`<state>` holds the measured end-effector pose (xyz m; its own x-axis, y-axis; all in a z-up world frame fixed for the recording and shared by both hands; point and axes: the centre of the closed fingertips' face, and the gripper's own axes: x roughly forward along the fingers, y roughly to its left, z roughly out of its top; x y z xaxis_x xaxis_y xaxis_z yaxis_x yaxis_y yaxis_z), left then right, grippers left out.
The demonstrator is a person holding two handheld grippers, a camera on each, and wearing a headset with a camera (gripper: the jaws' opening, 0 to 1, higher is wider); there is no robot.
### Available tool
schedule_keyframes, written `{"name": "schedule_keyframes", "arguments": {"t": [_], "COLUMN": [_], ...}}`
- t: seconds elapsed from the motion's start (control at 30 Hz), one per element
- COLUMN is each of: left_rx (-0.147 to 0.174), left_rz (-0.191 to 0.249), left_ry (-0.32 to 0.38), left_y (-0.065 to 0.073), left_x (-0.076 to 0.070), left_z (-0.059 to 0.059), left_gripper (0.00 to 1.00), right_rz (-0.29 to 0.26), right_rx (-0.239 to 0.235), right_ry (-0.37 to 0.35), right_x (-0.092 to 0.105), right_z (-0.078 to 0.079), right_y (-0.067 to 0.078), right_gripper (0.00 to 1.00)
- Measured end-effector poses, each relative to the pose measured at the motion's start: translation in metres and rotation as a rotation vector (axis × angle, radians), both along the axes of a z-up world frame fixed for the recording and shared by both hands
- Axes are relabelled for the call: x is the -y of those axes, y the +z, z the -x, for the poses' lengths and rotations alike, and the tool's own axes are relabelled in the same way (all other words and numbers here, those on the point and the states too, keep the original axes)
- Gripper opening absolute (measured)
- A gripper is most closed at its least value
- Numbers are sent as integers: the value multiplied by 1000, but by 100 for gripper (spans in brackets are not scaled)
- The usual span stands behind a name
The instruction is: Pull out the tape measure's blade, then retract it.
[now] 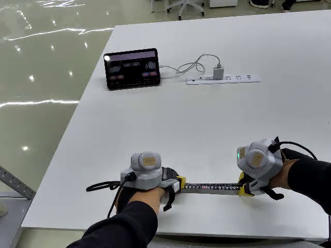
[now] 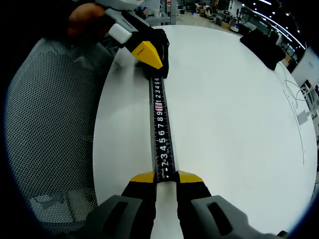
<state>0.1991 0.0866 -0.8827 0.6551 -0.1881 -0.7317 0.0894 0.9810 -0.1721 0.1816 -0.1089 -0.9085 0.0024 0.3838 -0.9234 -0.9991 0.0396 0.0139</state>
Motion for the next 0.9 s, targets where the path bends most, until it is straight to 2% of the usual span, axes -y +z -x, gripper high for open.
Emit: {"name": "schedule_keyframes", "arguments": {"t": [0.9], "left_rx": [1], "left_rz": [4], "left_ry": [2], "left_y": [0], "left_x": [-1], "left_z": [-1], "left_gripper": [62], "right_rz": [-17], "right_rx": [-2], "right_ry": [1], "right_x": [-11], "right_z": [0], "right_y": [-1], "right_gripper": [10]}}
